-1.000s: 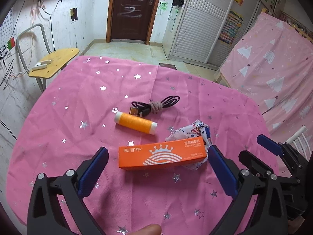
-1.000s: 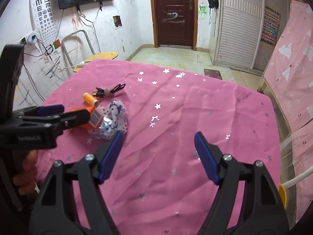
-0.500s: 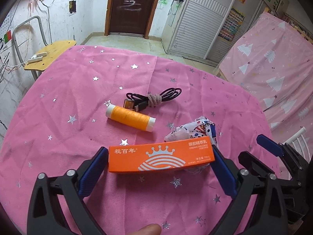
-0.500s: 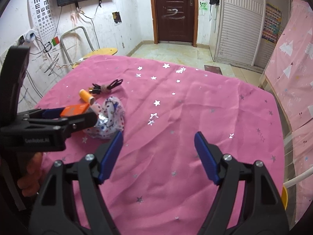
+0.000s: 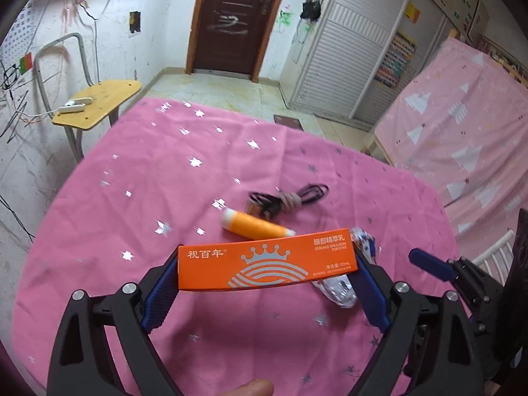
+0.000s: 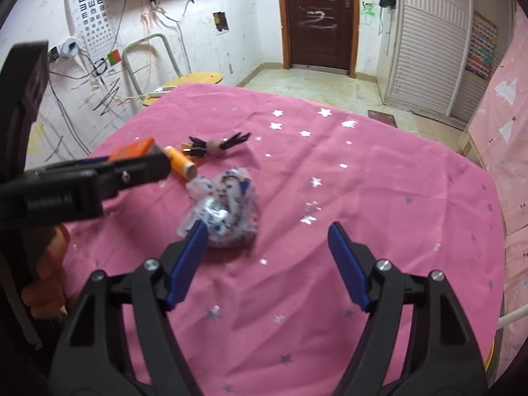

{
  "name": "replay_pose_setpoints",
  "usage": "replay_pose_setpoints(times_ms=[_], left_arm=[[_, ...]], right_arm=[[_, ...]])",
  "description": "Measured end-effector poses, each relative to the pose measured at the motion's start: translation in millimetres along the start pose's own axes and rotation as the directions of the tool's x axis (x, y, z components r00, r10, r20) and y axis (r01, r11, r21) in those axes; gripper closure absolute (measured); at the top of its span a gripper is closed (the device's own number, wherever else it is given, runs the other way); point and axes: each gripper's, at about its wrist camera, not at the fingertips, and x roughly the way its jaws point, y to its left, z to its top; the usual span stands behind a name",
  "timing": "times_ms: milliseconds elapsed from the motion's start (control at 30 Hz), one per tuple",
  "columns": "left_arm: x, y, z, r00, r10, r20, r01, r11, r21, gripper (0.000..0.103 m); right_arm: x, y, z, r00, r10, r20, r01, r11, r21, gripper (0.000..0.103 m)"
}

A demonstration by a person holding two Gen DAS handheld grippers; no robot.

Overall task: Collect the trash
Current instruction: 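Grasp the orange box with the left tool while the right tool grasps the clear wrapper, then carry the orange box and clear wrapper over the yellow bin with both tools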

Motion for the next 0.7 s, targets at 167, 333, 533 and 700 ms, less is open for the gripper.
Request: replay_pose_setpoints(times_ms=[167,333,533,700], left_arm=[[-7.8,14.5,7.8,1.0,0.015,0.025,-0.015,1.0,-0.023,0.018],[-9.3,26.7,10.2,0.999,0.029,0.033,-0.028,0.999,-0.037,0.018],[-7.8,38.4,10.4,0.999,0.036,0.029,-0.034,0.998,-0.048,0.018],[-8.0,40.0,10.3,0.999,0.039,0.026,-0.038,0.998,-0.049,0.018]], right_arm=[[10.8,11.9,7.8,1.0,0.019,-0.011,-0.019,1.0,-0.014,0.031],[22.2,21.8,14.7,0.999,0.03,-0.028,-0.03,0.999,-0.022,0.031],[36.9,32.2,16.9,0.998,0.018,-0.066,-0.021,0.999,-0.033,0.056],[34.1,35.6,17.8,0.999,0.005,-0.05,-0.008,0.999,-0.048,0.061]])
